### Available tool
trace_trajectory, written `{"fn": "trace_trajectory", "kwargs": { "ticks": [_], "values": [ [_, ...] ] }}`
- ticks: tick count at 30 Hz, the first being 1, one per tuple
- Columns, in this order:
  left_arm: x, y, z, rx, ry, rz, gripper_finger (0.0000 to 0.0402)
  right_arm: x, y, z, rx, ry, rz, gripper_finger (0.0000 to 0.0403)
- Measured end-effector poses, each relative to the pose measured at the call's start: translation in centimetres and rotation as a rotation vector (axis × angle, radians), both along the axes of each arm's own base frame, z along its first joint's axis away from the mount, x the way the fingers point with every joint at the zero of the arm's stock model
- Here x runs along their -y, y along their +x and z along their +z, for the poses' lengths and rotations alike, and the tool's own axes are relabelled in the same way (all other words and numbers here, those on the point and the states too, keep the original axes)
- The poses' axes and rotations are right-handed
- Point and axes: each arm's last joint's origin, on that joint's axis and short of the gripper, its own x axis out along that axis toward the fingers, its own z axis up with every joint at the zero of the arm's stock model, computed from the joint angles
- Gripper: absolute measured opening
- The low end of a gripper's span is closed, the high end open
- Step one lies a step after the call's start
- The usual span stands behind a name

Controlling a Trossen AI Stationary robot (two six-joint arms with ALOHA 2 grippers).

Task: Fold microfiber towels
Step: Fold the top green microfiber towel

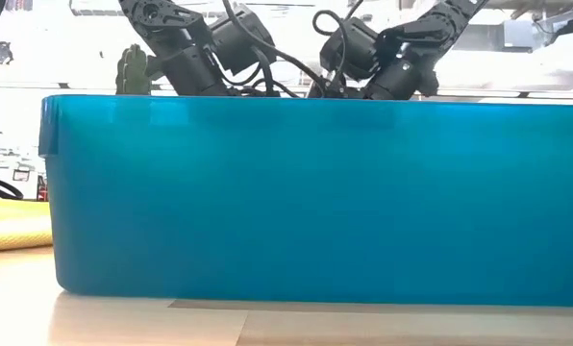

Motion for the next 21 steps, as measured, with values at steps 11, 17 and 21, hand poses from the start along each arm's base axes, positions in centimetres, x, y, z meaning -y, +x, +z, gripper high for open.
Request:
{"fn": "trace_trajectory", "kwargs": {
  "ticks": [11,17,21],
  "values": [
    [0.1,-0.2,0.1,-0.007,-0.033,-0.01,0.0,0.0,0.3,0.1,0.041,-0.033,0.036,0.0028],
    [0.0,-0.6,1.4,0.009,-0.012,-0.002,0.0,0.3,0.8,0.1,0.085,-0.039,0.035,0.0027],
    [0.0,-0.9,1.9,0.009,0.003,0.004,0.0,0.4,0.9,-0.5,0.072,-0.036,0.037,0.0029]
  ]
}}
